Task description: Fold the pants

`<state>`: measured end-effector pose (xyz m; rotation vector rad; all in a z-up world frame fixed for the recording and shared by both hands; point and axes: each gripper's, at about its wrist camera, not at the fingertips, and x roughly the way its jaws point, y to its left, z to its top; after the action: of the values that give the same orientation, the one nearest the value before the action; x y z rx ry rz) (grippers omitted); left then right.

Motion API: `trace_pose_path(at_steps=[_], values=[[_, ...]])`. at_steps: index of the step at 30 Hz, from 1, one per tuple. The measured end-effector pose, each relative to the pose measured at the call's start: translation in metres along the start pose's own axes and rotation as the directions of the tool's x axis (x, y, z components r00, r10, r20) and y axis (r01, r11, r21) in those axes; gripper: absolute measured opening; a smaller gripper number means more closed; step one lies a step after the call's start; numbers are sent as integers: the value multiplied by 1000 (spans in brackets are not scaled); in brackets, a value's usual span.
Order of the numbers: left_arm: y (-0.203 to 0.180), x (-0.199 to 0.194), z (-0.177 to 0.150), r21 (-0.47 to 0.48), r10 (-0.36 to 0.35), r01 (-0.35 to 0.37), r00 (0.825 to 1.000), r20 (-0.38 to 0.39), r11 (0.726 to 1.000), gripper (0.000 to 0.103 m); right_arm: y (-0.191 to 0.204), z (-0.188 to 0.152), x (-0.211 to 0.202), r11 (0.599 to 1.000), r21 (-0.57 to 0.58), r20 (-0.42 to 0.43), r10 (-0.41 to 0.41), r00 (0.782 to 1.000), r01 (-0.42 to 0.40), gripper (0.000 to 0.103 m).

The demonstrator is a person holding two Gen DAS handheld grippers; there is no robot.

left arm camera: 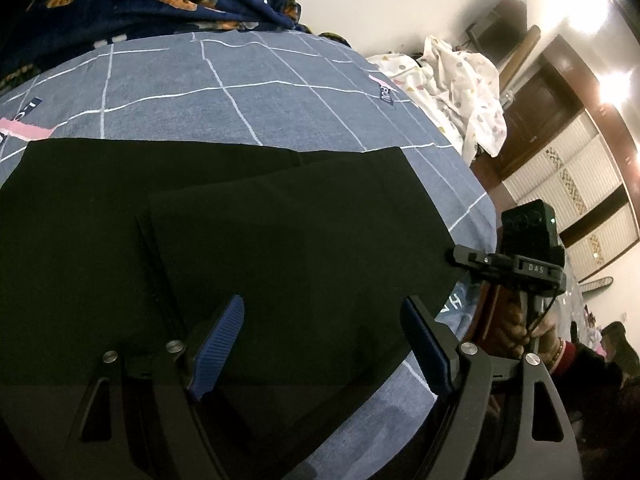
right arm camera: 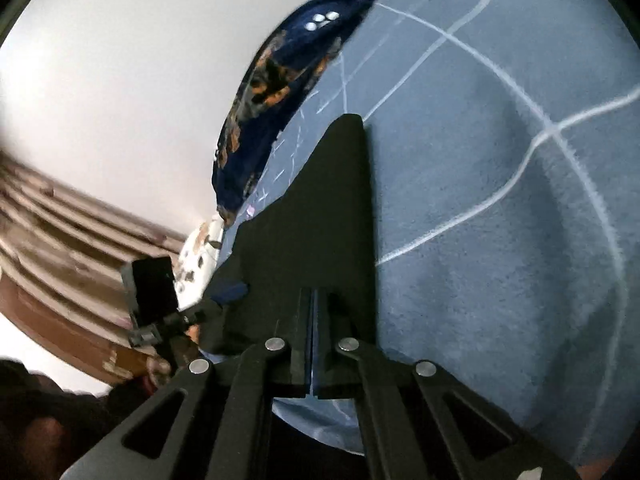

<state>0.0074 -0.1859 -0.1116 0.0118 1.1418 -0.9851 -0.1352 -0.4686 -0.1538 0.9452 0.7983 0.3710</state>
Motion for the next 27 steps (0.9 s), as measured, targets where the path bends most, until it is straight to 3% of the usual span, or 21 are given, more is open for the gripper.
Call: trace_pose_path(at_steps=[8, 15, 20, 27], values=[[-3, 0, -2, 16, 10, -10, 1000, 19, 1000, 81, 4, 3, -2, 999, -15, -20, -40, 999, 40, 0], [0, -18, -5, -50, 24, -20, 997, 69, 999, 81, 6, 3, -1, 997, -18, -22, -82, 996, 81, 0], [6, -68, -13, -67, 52, -42, 988, 146, 997, 81, 16, 6, 2, 989, -26, -40, -143, 989, 142, 0], [62, -170, -54, -245, 129, -80, 973, 190, 966, 81, 42, 16, 10, 956, -69, -92, -291, 952, 286, 3]])
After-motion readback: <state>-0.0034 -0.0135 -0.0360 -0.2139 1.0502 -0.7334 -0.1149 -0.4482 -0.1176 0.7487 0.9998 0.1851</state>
